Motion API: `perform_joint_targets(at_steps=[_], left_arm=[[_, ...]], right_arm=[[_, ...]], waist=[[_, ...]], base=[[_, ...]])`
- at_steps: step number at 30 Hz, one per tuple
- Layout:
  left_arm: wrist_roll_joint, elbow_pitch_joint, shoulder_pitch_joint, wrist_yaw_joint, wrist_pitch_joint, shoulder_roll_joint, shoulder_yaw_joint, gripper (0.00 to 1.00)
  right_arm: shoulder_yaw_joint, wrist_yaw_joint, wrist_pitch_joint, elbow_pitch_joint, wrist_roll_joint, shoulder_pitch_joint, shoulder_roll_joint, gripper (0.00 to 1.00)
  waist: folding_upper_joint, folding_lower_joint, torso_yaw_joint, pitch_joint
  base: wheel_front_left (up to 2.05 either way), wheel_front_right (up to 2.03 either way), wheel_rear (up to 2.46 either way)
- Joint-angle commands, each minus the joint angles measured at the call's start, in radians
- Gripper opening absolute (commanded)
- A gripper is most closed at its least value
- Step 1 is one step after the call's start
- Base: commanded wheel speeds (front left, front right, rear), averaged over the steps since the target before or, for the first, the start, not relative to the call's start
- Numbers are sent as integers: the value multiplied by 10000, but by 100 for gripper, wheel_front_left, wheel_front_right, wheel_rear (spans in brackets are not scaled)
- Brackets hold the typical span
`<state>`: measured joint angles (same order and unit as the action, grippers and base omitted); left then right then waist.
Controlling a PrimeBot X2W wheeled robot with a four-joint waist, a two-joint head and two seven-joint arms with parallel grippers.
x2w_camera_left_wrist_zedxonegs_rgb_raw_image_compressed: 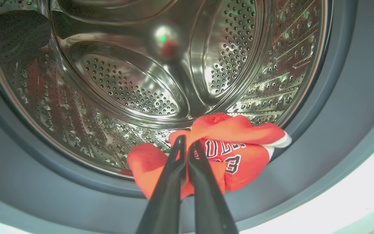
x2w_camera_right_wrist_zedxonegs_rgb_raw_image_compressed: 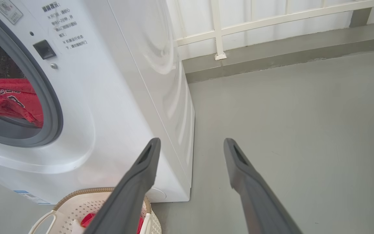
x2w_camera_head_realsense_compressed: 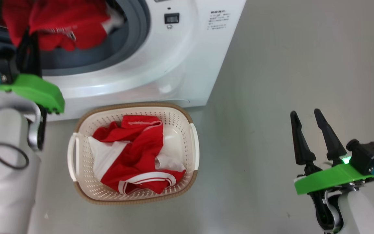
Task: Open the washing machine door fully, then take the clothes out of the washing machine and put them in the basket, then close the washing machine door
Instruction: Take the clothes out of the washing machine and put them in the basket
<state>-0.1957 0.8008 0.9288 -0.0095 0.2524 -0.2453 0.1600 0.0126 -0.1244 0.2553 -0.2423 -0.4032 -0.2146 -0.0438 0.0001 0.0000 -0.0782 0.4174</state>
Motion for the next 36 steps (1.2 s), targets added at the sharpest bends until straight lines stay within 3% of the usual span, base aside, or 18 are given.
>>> perform_joint_targets(at_steps=[1, 25, 36], left_arm=[[-119, -644, -451, -58, 92, -303, -482, 0], [323, -5255, -3705, -872, 93, 875, -2585, 0], [393, -6815, -4628, -1086, 93, 1296, -2918, 0]], right_arm=[[104, -63, 65, 199, 165, 287, -64, 100], [-312, -63, 65, 243, 309, 766, -64, 100], [-351, -63, 65, 268, 269, 819, -64, 100]], waist=[[-1, 0, 211, -331], [-1, 0, 515, -926], [-1, 0, 538, -934]], base=[[0, 0, 0], [0, 0, 0], [0, 0, 0]])
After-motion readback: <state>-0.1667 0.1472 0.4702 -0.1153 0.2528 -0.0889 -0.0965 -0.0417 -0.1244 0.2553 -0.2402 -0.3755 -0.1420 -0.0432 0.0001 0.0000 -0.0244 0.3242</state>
